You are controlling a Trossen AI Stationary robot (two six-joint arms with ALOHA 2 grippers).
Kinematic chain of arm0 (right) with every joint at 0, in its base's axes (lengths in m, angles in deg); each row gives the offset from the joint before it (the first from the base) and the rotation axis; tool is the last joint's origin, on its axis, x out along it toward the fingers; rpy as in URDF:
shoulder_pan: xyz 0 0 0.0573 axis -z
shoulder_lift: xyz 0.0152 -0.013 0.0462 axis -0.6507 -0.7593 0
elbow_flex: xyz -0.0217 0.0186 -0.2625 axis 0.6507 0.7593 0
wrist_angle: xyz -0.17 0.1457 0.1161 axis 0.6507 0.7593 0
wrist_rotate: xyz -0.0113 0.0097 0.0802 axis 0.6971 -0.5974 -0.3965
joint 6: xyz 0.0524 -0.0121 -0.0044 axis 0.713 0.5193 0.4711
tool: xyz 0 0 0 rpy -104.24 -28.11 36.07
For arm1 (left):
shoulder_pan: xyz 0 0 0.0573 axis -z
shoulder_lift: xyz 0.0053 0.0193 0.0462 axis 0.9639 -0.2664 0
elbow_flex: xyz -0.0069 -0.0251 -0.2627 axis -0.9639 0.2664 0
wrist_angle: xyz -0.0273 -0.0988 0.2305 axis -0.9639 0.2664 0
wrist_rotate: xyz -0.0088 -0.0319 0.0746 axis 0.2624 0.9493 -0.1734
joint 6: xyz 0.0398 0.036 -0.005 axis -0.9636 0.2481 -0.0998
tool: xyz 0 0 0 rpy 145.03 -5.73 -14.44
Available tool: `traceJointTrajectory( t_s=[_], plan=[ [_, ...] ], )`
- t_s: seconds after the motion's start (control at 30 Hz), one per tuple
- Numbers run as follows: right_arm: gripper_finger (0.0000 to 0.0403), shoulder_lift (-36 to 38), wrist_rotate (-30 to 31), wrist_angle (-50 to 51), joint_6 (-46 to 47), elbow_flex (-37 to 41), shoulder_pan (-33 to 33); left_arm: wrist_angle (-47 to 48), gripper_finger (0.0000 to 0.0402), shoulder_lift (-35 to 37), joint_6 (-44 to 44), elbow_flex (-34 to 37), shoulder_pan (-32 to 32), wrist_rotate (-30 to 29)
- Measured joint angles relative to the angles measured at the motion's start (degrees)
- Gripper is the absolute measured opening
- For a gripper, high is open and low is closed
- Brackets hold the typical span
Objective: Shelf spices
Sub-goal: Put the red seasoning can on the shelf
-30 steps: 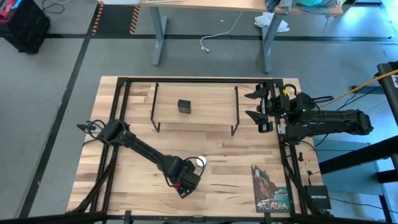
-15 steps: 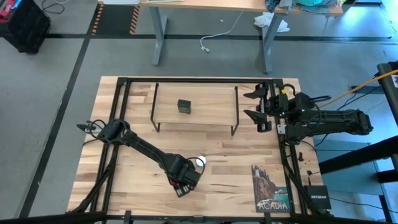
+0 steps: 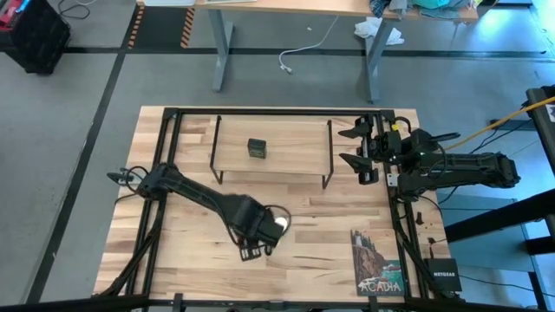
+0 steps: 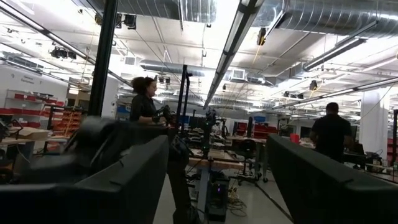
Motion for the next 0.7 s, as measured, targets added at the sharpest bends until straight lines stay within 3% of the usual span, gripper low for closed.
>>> traceJointTrajectory(
  t_s=[0.27, 0.7],
  plan=[
    [0.0278, 0.0, -0.1, -0.1, 0.0, 0.0, 0.0, -0.5, 0.0194, 1.3, -19.4, -12.4, -8.0, -6.8],
    [0.0278, 0.0, -0.7, 0.1, 0.0, 0.0, 0.0, -0.3, 0.0194, 1.3, -47.4, -13.0, -25.1, -7.8]
  ],
)
